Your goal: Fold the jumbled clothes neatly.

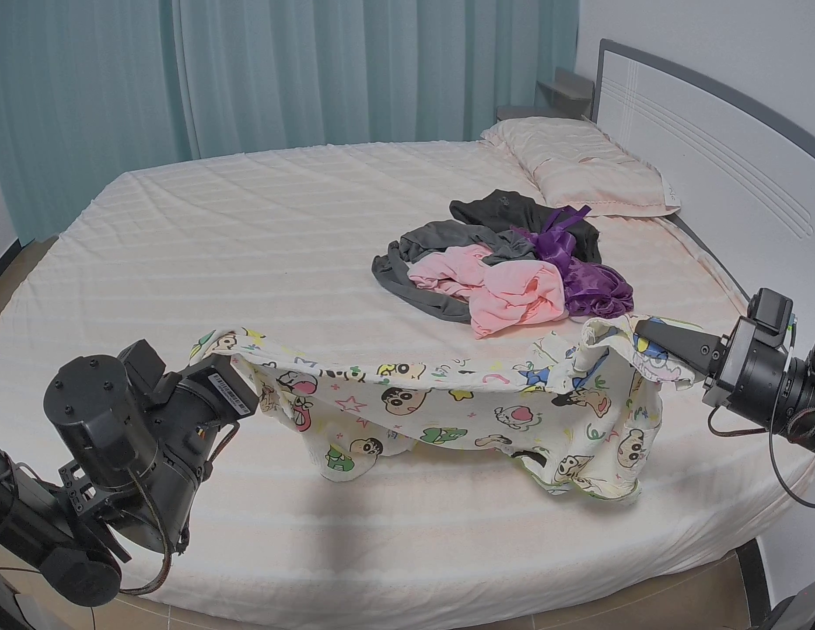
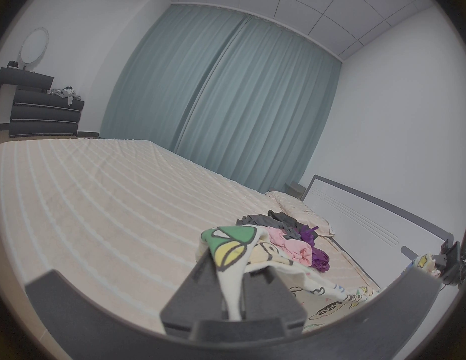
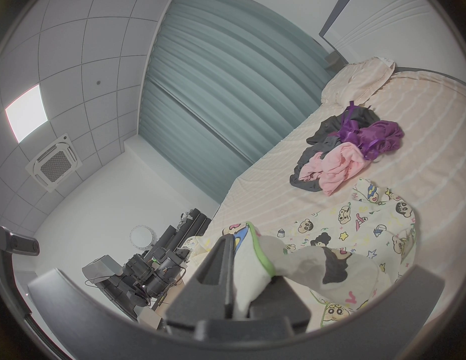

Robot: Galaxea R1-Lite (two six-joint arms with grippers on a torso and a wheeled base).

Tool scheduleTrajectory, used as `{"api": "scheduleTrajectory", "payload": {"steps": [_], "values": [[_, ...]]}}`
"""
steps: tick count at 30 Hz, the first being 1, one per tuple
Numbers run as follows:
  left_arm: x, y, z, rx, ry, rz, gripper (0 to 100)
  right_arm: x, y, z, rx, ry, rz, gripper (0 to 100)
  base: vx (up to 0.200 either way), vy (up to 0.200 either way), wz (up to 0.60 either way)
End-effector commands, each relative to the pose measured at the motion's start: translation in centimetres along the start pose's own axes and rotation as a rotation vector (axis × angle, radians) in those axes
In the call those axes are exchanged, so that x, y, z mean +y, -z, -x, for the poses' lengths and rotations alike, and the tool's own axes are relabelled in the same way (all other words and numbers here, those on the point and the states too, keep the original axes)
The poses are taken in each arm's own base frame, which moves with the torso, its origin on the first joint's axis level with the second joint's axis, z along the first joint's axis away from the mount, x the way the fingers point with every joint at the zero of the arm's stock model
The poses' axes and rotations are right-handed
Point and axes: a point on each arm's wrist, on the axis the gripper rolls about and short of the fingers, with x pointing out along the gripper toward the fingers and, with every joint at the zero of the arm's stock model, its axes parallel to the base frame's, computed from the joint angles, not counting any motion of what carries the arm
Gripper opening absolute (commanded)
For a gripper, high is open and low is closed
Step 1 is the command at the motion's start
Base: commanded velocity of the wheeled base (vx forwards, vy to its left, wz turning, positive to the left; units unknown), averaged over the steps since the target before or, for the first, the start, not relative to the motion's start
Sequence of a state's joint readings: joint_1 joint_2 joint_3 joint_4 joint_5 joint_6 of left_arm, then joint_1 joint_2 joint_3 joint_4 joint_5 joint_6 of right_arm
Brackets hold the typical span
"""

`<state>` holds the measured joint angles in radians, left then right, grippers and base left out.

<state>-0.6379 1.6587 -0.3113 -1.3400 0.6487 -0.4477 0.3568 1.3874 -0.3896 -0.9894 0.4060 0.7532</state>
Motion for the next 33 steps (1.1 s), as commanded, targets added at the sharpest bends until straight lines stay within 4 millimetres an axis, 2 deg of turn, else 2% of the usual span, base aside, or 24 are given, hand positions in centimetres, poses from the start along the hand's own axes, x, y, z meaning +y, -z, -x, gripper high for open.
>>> {"api": "scheduleTrajectory", "payload": {"steps": [1, 25, 33], "values": [[0.01, -0.03, 0.04, -0.001, 0.001, 0.001, 0, -0.08, 0.01, -0.06, 0.001, 0.002, -0.001, 0, 0.0, 0.2, 0.0], [-0.02, -0.03, 0.35, 0.002, 0.006, 0.009, 0, -0.11, -0.15, -0.14, -0.005, 0.004, -0.001, 0, 0.0, 0.2, 0.0], [0.05, 0.15, 0.41, 0.011, 0.008, 0.012, 0, -0.38, -0.23, 0.09, -0.031, 0.043, -0.004, 0, 0.0, 0.0, 0.0]]}}
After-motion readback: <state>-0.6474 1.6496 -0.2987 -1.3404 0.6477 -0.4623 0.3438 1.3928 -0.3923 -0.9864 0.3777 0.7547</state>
